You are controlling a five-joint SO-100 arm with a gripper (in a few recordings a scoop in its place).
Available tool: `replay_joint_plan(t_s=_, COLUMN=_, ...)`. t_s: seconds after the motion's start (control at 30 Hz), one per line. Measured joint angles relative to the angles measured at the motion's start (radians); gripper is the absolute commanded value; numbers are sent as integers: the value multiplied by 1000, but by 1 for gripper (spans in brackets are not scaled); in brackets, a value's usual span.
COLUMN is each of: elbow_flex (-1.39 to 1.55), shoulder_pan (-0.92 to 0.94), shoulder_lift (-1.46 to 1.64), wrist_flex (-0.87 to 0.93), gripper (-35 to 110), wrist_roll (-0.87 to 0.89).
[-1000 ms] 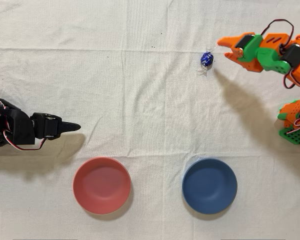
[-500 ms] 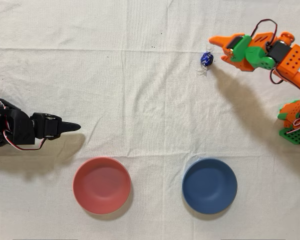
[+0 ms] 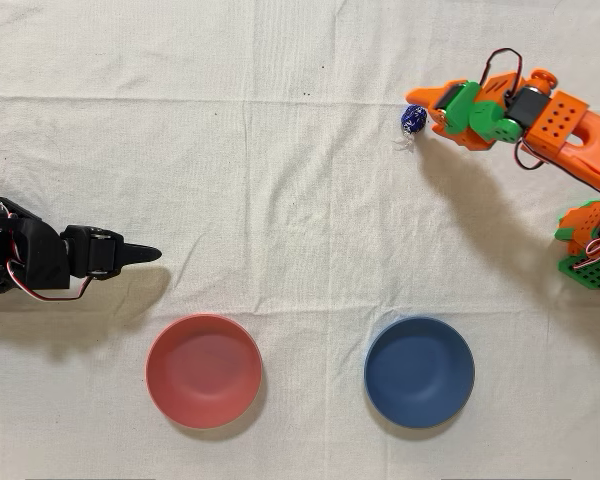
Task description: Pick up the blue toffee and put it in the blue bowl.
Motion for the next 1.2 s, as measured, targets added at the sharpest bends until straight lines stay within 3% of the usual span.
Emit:
replay_joint_plan(t_s=0.5, elbow_flex=-91, shoulder_pan=-25, shoulder_lift=-146, wrist_flex=-20, gripper=37, wrist_roll=-5)
replay_joint_plan(t_s=1.2, elbow_flex=-141, shoulder_pan=-41, shoulder_lift=-179, wrist_flex=-43, gripper=10, wrist_roll=-58)
